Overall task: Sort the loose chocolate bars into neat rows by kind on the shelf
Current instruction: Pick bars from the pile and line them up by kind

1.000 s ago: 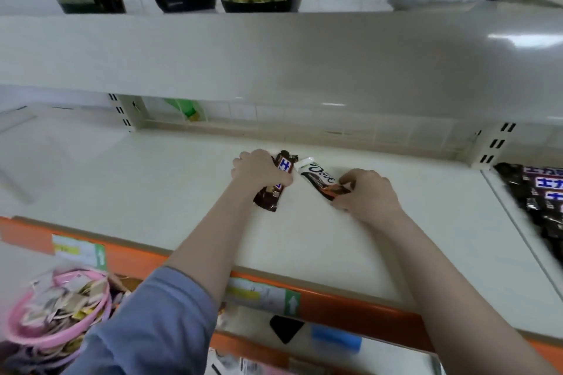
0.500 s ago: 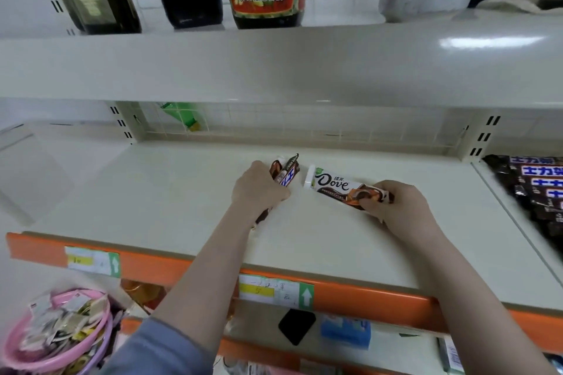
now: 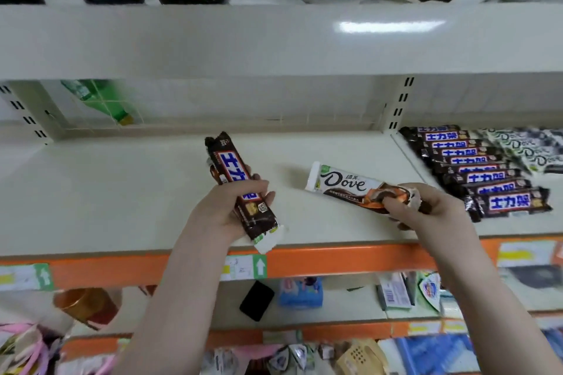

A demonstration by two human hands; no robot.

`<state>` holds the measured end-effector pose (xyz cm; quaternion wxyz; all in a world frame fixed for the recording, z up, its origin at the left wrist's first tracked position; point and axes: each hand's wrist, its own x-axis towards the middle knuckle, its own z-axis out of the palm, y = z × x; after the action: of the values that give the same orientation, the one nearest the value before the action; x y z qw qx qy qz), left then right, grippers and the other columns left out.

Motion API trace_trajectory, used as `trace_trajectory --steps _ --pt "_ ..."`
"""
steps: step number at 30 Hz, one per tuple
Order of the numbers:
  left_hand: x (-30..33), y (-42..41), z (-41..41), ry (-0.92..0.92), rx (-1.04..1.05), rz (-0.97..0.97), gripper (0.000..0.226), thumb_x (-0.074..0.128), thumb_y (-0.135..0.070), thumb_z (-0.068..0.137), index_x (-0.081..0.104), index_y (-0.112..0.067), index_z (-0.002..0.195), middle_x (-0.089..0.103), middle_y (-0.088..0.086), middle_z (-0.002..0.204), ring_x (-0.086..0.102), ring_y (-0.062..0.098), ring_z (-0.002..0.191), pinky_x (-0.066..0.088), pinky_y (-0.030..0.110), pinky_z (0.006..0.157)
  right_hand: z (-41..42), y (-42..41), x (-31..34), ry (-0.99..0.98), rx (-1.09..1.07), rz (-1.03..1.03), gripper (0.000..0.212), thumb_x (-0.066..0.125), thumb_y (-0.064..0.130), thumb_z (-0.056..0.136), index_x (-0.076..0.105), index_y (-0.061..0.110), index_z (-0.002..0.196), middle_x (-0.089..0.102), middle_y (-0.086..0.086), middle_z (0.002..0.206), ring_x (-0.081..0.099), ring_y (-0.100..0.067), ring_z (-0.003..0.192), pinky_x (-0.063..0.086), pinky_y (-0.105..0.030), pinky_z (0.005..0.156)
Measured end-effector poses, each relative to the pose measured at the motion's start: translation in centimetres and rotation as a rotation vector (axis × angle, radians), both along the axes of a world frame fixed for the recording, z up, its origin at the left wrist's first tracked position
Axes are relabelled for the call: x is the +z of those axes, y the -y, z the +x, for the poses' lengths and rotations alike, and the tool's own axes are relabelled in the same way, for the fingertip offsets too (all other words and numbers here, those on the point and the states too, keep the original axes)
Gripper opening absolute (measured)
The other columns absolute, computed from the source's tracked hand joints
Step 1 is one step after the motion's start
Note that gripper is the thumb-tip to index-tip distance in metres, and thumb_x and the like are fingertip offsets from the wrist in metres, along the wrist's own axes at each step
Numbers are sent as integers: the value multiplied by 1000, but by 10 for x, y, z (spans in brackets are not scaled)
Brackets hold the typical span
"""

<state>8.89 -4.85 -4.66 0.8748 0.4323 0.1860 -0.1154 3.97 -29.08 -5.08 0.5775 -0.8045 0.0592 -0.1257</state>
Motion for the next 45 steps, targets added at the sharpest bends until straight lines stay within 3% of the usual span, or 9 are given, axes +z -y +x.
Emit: trace_trajectory --steps 5,10,14,17,22,30,33,38,45 --pt "1 52 -23 21 -64 78 9 67 -7 77 60 -13 76 58 0 57 56 11 50 55 28 60 -31 49 -1 29 -61 56 10 66 10 80 70 19 80 69 0 68 58 -15 64 43 -27 61" --pt "3 137 -47 139 -136 314 15 72 -3 73 60 -12 75 57 1 59 54 14 54 49 28 59 -58 127 0 74 -89 146 6 65 9 80 69 14 78 66 -3 65 55 -16 62 41 -26 58" --pt "2 233 -69 210 -170 432 16 75 -6 72 61 -14 72 60 -1 54 57 13 53 49 29 61 -81 218 -1 86 -53 177 20 63 3 82 68 18 69 57 6 45 46 -3 39 39 -16 46" --pt "0 310 -86 243 -157 476 15 74 -8 73 64 -17 68 61 -2 52 56 13 50 44 26 58 -95 297 -2 94 -65 169 13 65 4 80 67 14 73 58 -11 61 48 -16 56 37 -24 55" --pt "3 406 -104 246 -192 523 11 77 -10 72 69 -17 77 69 0 63 62 18 66 50 30 65 -114 388 -1 96 -47 181 10 63 1 80 67 9 84 67 2 64 57 -1 53 41 -8 47" --pt "3 498 -83 253 -267 608 13 78 -10 71 66 -10 76 68 5 66 63 19 62 51 28 66 -89 460 -7 65 26 235 11 63 3 81 69 12 84 65 3 62 55 -8 55 40 -12 48" --pt "5 518 -59 239 -300 588 14 77 -11 72 63 -11 75 65 2 58 60 14 53 50 23 55 -63 482 -10 105 -25 41 26 68 7 77 67 29 92 65 10 74 53 -6 61 41 -20 60" --pt "11 567 -25 209 -353 545 15 77 -11 72 62 -12 74 64 3 58 57 14 53 47 27 56 -35 536 -3 239 30 -364 51 79 8 65 60 34 104 58 12 104 52 6 98 36 -2 82" --pt "13 662 6 209 -460 658 18 77 -11 72 62 -12 82 65 4 59 59 11 48 46 22 51 -2 646 -7 354 74 -706 46 78 28 63 68 17 107 60 7 93 47 3 79 38 -11 77"
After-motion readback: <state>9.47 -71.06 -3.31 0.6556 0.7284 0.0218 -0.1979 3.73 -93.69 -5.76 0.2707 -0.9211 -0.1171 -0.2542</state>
